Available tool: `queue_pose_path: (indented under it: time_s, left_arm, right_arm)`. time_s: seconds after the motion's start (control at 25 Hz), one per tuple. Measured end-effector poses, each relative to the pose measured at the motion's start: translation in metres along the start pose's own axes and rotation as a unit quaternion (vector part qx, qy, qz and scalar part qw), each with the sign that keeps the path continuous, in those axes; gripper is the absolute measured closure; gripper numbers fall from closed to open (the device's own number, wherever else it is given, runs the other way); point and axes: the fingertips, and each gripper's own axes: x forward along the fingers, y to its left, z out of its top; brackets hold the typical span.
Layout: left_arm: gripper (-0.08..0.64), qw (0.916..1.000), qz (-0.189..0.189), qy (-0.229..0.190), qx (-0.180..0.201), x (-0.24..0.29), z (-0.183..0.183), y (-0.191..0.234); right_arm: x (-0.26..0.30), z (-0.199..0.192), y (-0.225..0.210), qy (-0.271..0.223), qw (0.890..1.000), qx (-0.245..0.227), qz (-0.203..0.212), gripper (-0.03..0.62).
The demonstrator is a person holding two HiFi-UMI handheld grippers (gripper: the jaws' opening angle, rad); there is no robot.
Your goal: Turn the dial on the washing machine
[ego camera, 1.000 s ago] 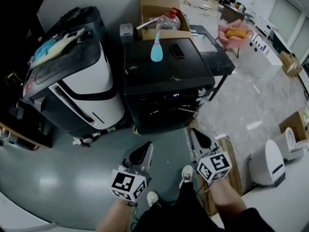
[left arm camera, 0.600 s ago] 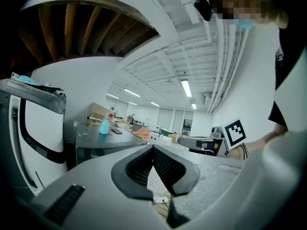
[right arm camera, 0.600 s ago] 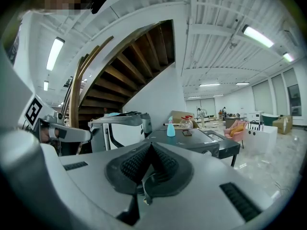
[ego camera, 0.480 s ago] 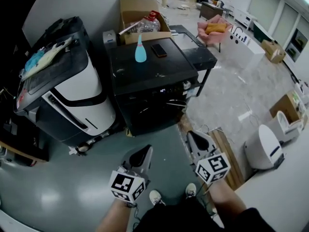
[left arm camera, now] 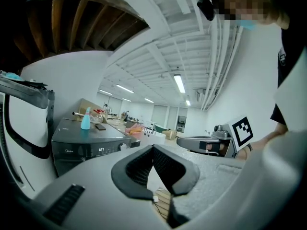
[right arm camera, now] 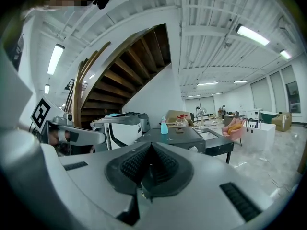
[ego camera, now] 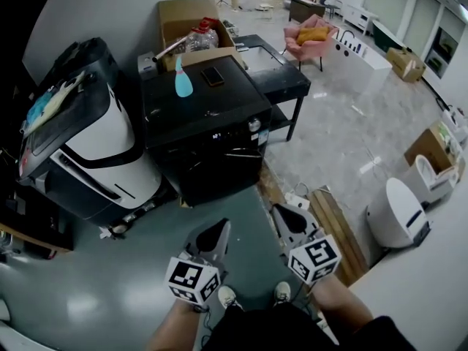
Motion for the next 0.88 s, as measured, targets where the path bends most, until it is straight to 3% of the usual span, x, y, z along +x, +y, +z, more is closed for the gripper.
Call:
queue_pose_path:
  time_s: [0.4,0.88]
  left_arm:
    - [0.555,0.9997,0.022,0.003,0.007,0.038,0.001,-0.078]
    - [0.556,0.9987,0.044,0.006,0.026,0.036,0.002,-0.101]
  right_arm:
    - [-0.057,0.008,-0.053,-0.017,1.000,0.008,0.022,0.595]
    - [-0.078,0.010,-0.058,-0.018,0.999,0.016,0.034,0.595]
